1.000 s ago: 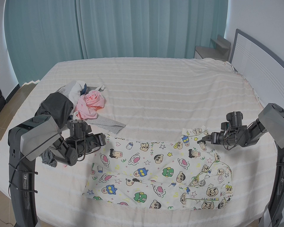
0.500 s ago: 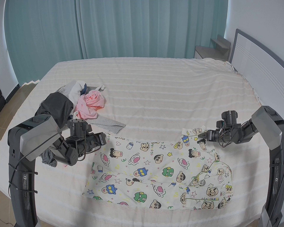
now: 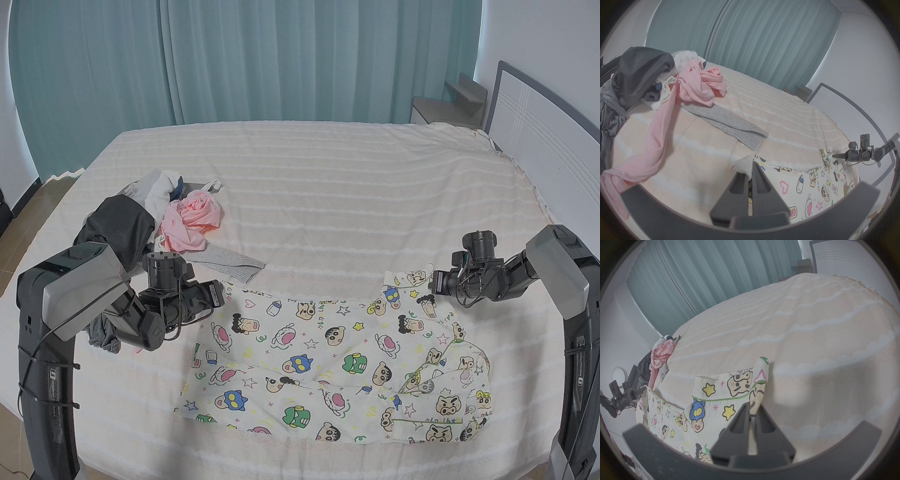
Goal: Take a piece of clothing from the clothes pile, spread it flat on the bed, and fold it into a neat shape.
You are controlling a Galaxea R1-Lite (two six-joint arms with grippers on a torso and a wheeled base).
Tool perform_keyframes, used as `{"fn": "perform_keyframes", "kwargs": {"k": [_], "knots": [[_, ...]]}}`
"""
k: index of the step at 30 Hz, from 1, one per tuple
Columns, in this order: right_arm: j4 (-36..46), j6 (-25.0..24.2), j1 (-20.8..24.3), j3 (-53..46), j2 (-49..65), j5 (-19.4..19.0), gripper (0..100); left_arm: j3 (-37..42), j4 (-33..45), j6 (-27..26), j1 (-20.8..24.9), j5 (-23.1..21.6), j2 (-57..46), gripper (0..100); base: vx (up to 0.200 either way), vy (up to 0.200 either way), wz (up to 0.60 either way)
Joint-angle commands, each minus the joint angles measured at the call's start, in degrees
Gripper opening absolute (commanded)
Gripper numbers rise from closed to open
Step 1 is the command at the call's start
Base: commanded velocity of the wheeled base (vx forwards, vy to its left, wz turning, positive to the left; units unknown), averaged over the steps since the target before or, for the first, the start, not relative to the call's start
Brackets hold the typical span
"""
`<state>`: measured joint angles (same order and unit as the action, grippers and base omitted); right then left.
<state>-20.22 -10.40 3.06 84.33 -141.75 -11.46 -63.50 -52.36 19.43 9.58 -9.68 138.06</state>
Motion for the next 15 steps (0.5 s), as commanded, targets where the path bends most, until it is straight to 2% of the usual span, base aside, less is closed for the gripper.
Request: {"fn": "perform_keyframes", "kwargs": {"k": [1,6,15], "knots": [[-0.2,-0.1,-0.2,0.3,0.0,-0.1,0,-0.1,-0.1,-0.1,-0.1,0.2,0.0,0,0.0,0.0,0.0],[-0.8,-0.3,-0.3,2.4,-0.2,0.1,0,-0.6,-2.4,-1.1,-0.1,2.7,0.1,0,0.0,0.0,0.0],[-1.2,-3.4,-0.3,5.1,-0.1,0.5,0,-1.8,-3.0,-2.4,-0.1,3.5,0.4,0,0.0,0.0,0.0]]}}
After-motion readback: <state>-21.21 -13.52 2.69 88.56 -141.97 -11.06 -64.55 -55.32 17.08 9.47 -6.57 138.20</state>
